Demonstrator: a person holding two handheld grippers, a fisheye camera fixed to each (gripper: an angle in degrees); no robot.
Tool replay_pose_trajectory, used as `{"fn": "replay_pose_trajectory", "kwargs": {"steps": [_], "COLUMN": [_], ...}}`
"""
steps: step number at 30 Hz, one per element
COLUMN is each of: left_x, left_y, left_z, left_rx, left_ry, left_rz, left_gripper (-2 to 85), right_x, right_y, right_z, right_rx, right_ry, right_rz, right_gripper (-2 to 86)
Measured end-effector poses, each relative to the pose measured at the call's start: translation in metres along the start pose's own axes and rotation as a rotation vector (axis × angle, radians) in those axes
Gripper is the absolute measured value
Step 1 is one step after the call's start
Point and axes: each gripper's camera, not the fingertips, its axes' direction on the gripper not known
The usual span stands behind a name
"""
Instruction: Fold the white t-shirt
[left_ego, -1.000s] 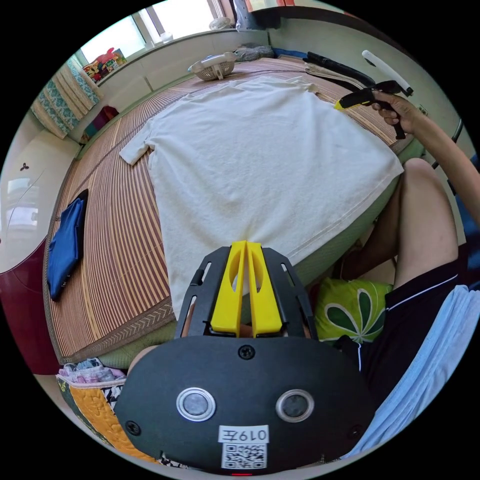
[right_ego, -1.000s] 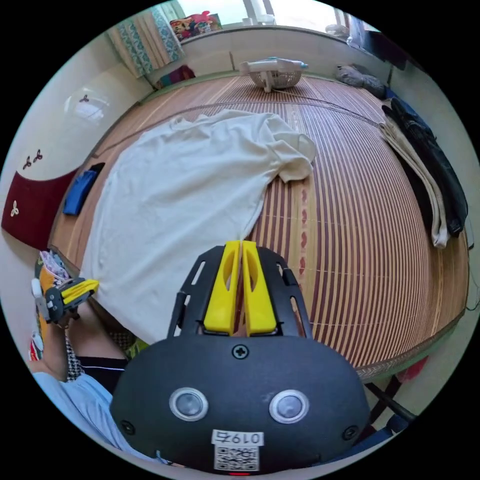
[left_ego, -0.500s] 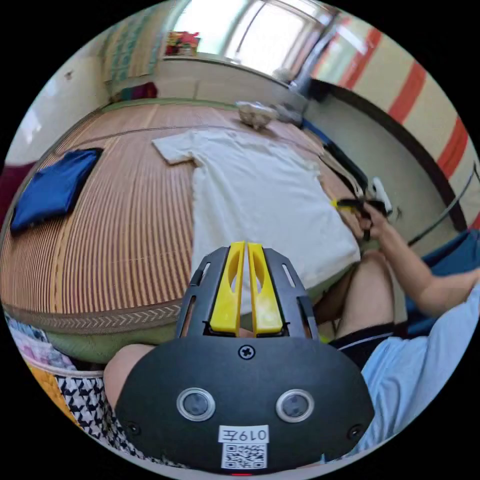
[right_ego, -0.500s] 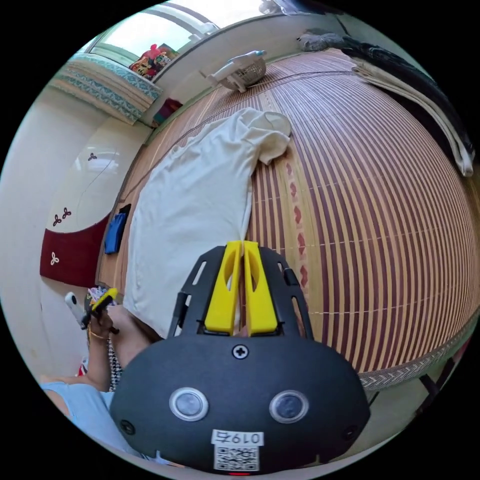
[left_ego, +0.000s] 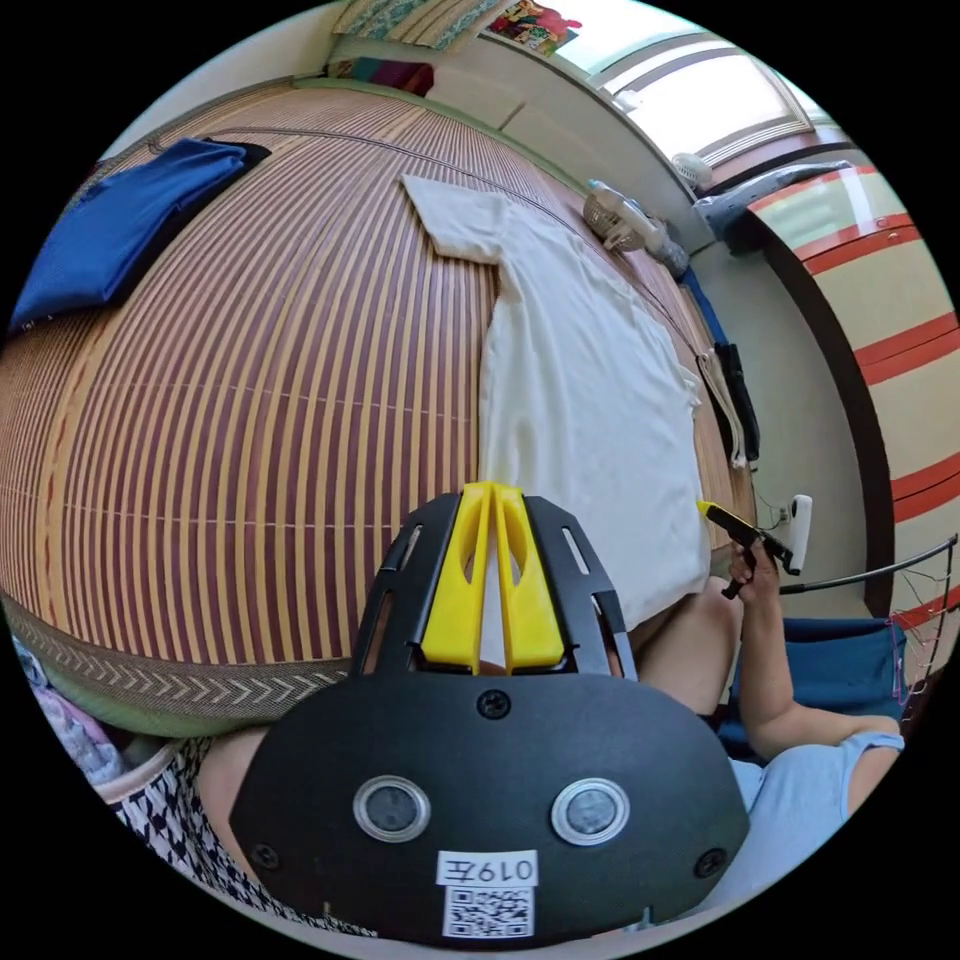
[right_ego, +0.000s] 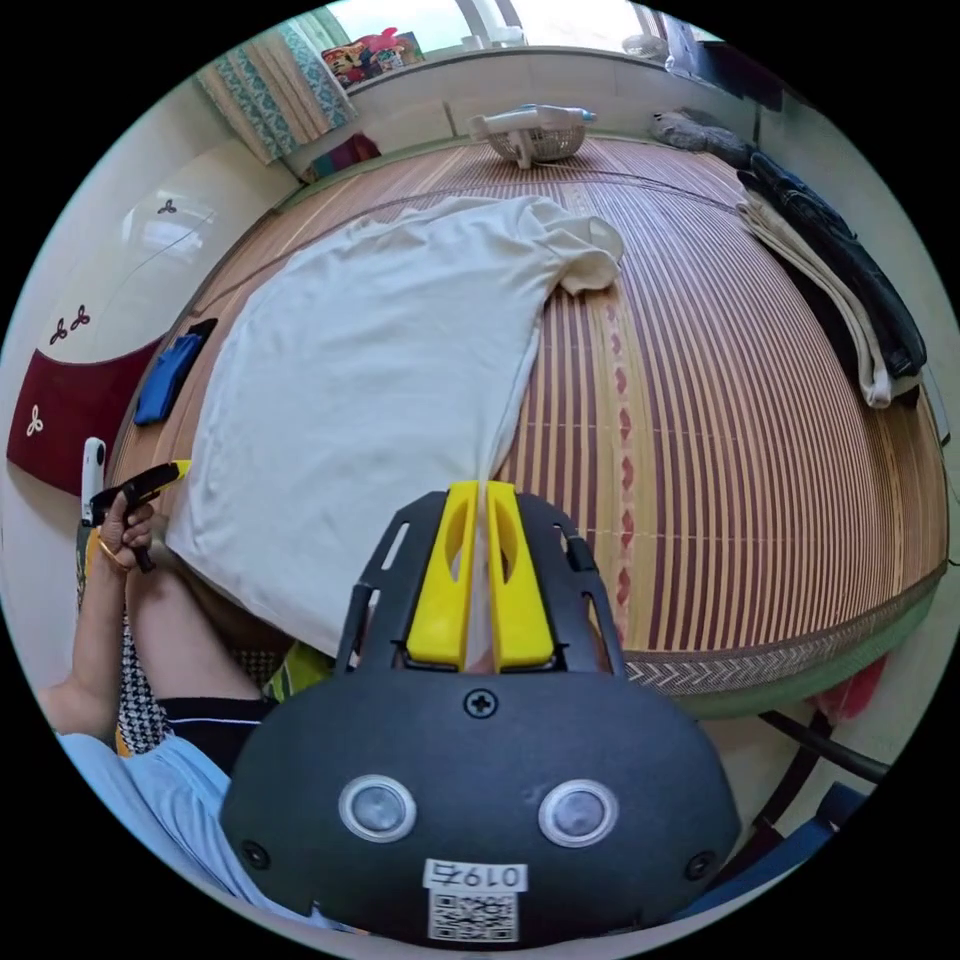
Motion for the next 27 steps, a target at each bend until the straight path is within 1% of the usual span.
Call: {"fn": "replay_pose_trajectory", "kwargs": {"steps": [2, 6, 7, 10, 13, 15, 16, 17, 18, 19, 20, 24, 26, 27], "left_x": [-0.003, -0.007, -0.008, -0.007, 0.006, 0.030, 0.037, 0.053, 0.066, 0.071, 0.077, 0.063, 0.058, 0.056], "left_y": [-0.003, -0.012, -0.014, -0.022, -0.030, -0.041, -0.044, -0.054, -0.065, -0.071, -0.087, -0.153, -0.178, -0.194], "left_z": [-0.005, -0.016, -0.016, -0.024, -0.045, -0.067, -0.072, -0.080, -0.085, -0.086, -0.085, -0.074, -0.071, -0.068], "left_rx": [-0.003, -0.002, -0.006, -0.007, 0.062, 0.163, 0.190, 0.237, 0.271, 0.282, 0.287, 0.265, 0.294, 0.312], "left_ry": [-0.003, -0.071, -0.074, -0.094, -0.151, -0.246, -0.276, -0.321, -0.338, -0.338, -0.323, -0.169, -0.142, -0.142], "left_rz": [-0.008, -0.020, -0.021, -0.007, 0.078, 0.208, 0.242, 0.310, 0.366, 0.387, 0.410, 0.311, 0.272, 0.259], "left_gripper": [1.1, 1.1, 1.1, 1.1, 1.0, 1.0, 1.0, 1.0, 0.9, 0.9, 0.9, 1.2, 1.4, 1.6], "right_x": [0.002, -0.004, -0.008, -0.025, -0.055, -0.096, -0.107, -0.128, -0.144, -0.150, -0.159, -0.164, -0.159, -0.152], "right_y": [0.002, 0.006, 0.007, 0.015, 0.031, 0.044, 0.047, 0.053, 0.055, 0.056, 0.051, 0.009, -0.013, -0.030], "right_z": [-0.006, -0.013, -0.013, -0.026, -0.064, -0.091, -0.096, -0.105, -0.113, -0.117, -0.122, -0.125, -0.127, -0.128], "right_rx": [0.007, -0.002, -0.007, 0.014, 0.172, 0.320, 0.359, 0.443, 0.524, 0.558, 0.587, 0.576, 0.591, 0.599], "right_ry": [-0.031, -0.069, -0.057, 0.073, 0.212, 0.378, 0.422, 0.496, 0.525, 0.514, 0.463, 0.312, 0.256, 0.242], "right_rz": [0.025, 0.056, 0.049, 0.031, -0.050, -0.187, -0.219, -0.268, -0.286, -0.293, -0.302, -0.262, -0.251, -0.212], "right_gripper": [-0.4, -0.8, -0.8, -0.9, -0.9, -0.9, -0.9, -0.9, -0.8, -0.8, -0.8, -0.9, -1.0, -1.0]}}
